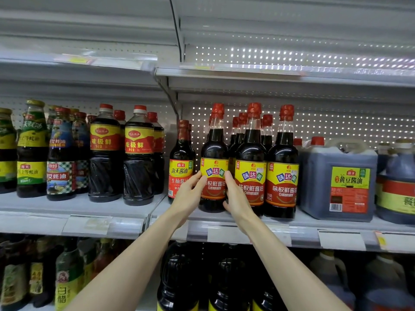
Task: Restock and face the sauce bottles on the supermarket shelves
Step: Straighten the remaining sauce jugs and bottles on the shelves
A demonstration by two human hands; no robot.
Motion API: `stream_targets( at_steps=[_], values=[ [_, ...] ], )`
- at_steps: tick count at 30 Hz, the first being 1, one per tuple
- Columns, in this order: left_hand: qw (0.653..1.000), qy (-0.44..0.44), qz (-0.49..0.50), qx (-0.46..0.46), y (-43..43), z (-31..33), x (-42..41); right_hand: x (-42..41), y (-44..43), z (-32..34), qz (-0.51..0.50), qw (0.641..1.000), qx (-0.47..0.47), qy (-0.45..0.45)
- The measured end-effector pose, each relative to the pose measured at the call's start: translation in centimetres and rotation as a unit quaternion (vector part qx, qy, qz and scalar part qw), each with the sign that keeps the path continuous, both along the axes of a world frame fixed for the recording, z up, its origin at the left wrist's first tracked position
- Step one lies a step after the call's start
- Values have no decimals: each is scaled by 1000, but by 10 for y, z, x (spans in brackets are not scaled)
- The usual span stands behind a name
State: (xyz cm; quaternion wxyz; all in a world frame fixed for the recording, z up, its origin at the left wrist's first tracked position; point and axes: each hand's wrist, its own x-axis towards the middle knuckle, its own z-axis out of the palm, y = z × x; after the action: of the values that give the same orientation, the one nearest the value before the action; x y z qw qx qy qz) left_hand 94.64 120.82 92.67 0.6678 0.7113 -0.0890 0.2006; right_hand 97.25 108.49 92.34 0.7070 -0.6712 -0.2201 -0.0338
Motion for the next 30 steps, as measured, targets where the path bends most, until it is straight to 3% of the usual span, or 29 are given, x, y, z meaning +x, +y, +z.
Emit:
stream_targets(
  at_steps=[14, 30],
  values=[
    [999, 27, -3, 30, 2, 4, 8, 24, 10, -5, -24, 1000, -10, -9],
    [998, 51, -18, -10, -4, 10, 10, 40, 17, -7, -10, 1000, -9, -17]
  ],
)
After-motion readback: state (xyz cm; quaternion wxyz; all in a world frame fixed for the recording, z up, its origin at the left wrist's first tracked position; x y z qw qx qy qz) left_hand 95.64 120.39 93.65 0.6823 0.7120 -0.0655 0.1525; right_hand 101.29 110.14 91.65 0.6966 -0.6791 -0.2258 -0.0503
